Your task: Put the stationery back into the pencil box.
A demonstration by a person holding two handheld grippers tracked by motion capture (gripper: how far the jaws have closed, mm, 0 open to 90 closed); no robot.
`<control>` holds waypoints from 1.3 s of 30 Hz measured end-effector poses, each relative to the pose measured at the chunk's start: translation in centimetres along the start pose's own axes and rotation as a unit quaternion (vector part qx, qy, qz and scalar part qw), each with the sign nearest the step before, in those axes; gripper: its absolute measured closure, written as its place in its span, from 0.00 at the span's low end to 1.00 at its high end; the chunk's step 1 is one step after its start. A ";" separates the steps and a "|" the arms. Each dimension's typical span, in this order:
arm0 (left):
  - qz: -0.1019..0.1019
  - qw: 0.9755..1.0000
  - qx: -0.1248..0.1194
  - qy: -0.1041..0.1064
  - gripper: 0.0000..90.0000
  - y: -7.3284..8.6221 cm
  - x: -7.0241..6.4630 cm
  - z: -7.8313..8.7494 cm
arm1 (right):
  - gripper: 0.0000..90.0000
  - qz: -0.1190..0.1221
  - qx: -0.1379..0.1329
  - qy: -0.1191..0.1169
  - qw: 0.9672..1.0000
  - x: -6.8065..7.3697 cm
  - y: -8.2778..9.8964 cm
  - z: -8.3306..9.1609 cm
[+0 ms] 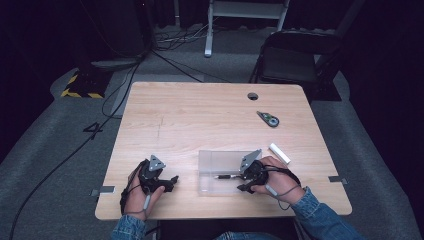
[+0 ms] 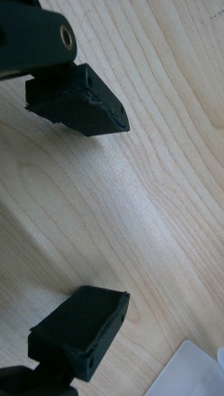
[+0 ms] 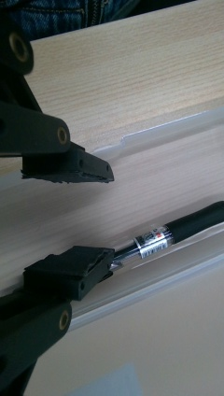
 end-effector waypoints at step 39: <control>0.001 1.000 0.002 0.003 0.17 -0.1 0.2 -0.2 | 0.55 -0.132 -0.160 0.057 0.977 -5.7 0.9 7.6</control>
Point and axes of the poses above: each handheld gripper's, and its own axes: z roughly backward along the jaws, y roughly out of its underside, x roughly to its left, the point moved 3 cm from there along -z, roughly forward along the jaws, and after that the axes turned 14 degrees about -z, right-handed, at the moved point
